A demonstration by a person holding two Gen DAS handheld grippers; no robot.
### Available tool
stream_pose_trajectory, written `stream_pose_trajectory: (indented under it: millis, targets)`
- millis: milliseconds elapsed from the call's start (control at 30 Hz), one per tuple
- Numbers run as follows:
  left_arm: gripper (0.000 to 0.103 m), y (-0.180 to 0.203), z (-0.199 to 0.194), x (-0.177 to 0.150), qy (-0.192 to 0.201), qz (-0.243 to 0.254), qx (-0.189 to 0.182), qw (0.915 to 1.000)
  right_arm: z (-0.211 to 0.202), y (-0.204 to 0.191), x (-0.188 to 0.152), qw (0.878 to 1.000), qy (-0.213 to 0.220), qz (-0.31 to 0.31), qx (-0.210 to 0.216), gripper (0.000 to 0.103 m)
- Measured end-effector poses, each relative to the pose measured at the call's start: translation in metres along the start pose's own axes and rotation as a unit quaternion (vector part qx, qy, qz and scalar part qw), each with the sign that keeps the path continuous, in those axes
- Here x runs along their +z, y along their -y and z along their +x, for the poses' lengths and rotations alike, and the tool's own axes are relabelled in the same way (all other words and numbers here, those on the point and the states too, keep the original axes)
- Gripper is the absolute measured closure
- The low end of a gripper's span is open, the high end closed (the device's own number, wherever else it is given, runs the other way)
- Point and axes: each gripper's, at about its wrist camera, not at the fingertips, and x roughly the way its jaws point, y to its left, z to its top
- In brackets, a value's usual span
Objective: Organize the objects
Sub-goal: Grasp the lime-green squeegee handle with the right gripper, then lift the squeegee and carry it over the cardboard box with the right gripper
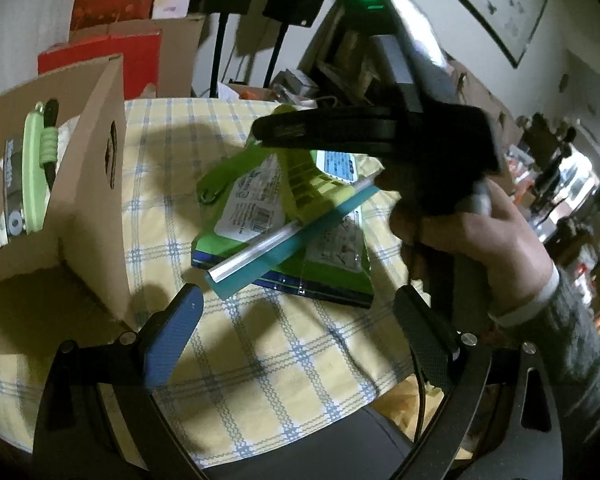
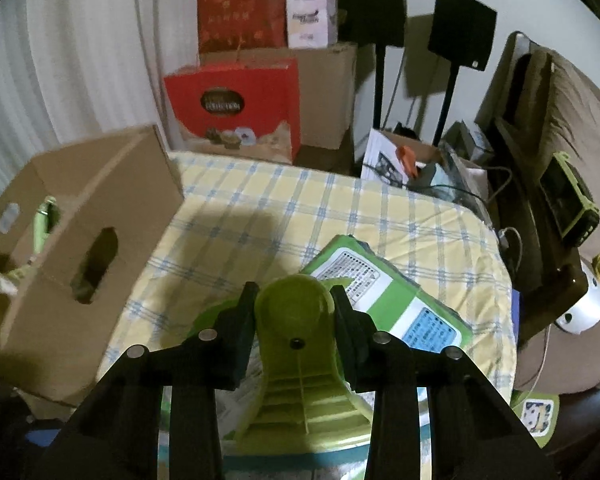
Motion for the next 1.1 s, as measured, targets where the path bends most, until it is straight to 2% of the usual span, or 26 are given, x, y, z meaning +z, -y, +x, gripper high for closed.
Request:
stream_pose_trajectory:
  millis: [167,333,533,700,833,967,1100]
  targets:
    - [0.007,-0.007,-0.001,0.001,0.005,-0.020,-0.014,0.9997,-0.037,-0.001,-0.008,0.999,0.033,0.000,0.009,0.067]
    - [0.007,-0.005,-0.006,-0.001,0.026,-0.007,0.002,0.9996,-0.071,-0.009,-0.025,0.998,0.060,-0.025,-0.009,0.067]
    - [0.007,0.002,-0.008,0.000,0.027,0.005,0.002,0.9996,-0.098,-0.006,-0.041,0.997,0.080,-0.007,-0.008,0.067]
    - [0.007,0.006,-0.010,0.004,0.023,0.001,-0.018,0.9996,-0.118,-0.004,-0.039,0.995,0.095,0.003,-0.008,0.067]
    - [0.007,0.008,-0.025,0.013,0.038,0.008,-0.016,0.9991,-0.136,-0.007,-0.034,0.995,0.103,-0.007,-0.004,0.067]
    - [0.007,0.000,-0.046,0.024,0.055,-0.018,-0.043,0.9974,-0.157,-0.017,-0.026,0.993,0.117,-0.022,-0.004,0.067]
    - [0.007,-0.012,-0.068,0.033,0.073,-0.041,-0.049,0.9953,-0.176,-0.024,-0.018,0.991,0.127,-0.030,-0.002,0.067]
